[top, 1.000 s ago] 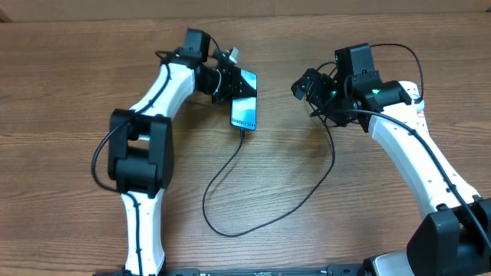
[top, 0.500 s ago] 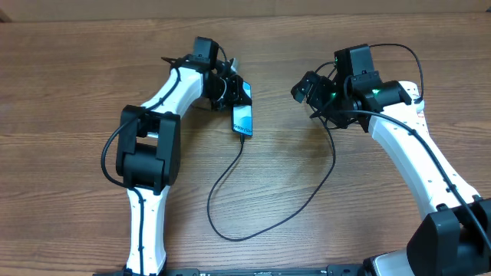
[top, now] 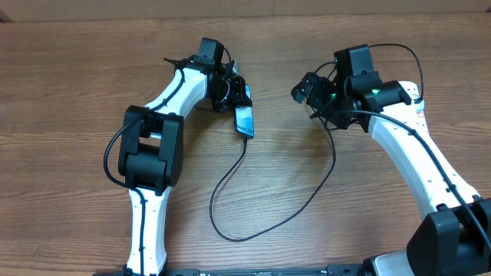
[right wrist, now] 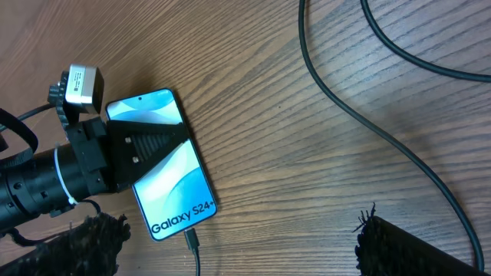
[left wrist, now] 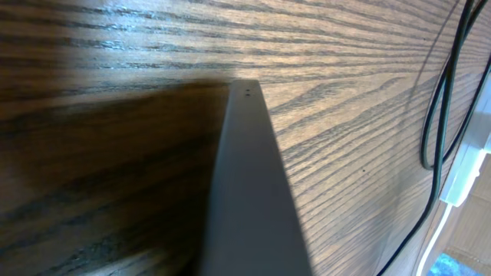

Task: Plug charger to phone and switch on socket
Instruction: 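Lower the phone flat onto the table with the left gripper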

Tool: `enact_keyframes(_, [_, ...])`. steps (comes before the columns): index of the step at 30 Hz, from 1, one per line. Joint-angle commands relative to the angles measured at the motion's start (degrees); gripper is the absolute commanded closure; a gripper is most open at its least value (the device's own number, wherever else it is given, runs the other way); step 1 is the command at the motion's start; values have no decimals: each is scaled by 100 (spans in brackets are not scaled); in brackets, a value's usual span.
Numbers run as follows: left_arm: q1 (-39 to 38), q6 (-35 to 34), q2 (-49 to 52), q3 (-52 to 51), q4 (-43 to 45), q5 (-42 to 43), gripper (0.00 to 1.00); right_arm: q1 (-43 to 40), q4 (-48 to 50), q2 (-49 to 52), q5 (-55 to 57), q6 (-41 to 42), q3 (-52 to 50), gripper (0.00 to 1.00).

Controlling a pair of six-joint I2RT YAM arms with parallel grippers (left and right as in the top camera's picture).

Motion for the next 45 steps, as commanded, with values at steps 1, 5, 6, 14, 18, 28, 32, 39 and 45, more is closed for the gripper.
enact_keyframes(1, [-13, -66, -66, 81, -2, -44, 96, 31, 11, -149, -2, -48, 39, 0])
enact_keyframes(5, [-13, -68, -66, 81, -2, -39, 94, 31, 15, -149, 0, -48, 39, 0])
enact_keyframes(6, [-13, -68, -66, 81, -4, -39, 93, 31, 15, -149, 0, -46, 39, 0])
enact_keyframes(14, [-17, -63, -66, 81, -85, -42, 85, 31, 15, -149, 0, -44, 39, 0])
enact_keyframes(18, [-17, -63, -66, 81, -87, -42, 80, 31, 15, -149, 0, -46, 39, 0])
enact_keyframes(28, [-17, -63, -66, 81, -105, -42, 77, 31, 15, -149, 0, -46, 39, 0])
enact_keyframes(32, [-17, -63, -66, 81, -118, -42, 76, 31, 15, -149, 2, -46, 39, 0])
enact_keyframes(39, [-17, -63, -66, 81, -129, -42, 77, 31, 15, -149, 2, -48, 39, 0])
enact_keyframes(45, [-17, -63, -66, 81, -127, -42, 78, 31, 15, -149, 24, -48, 39, 0])
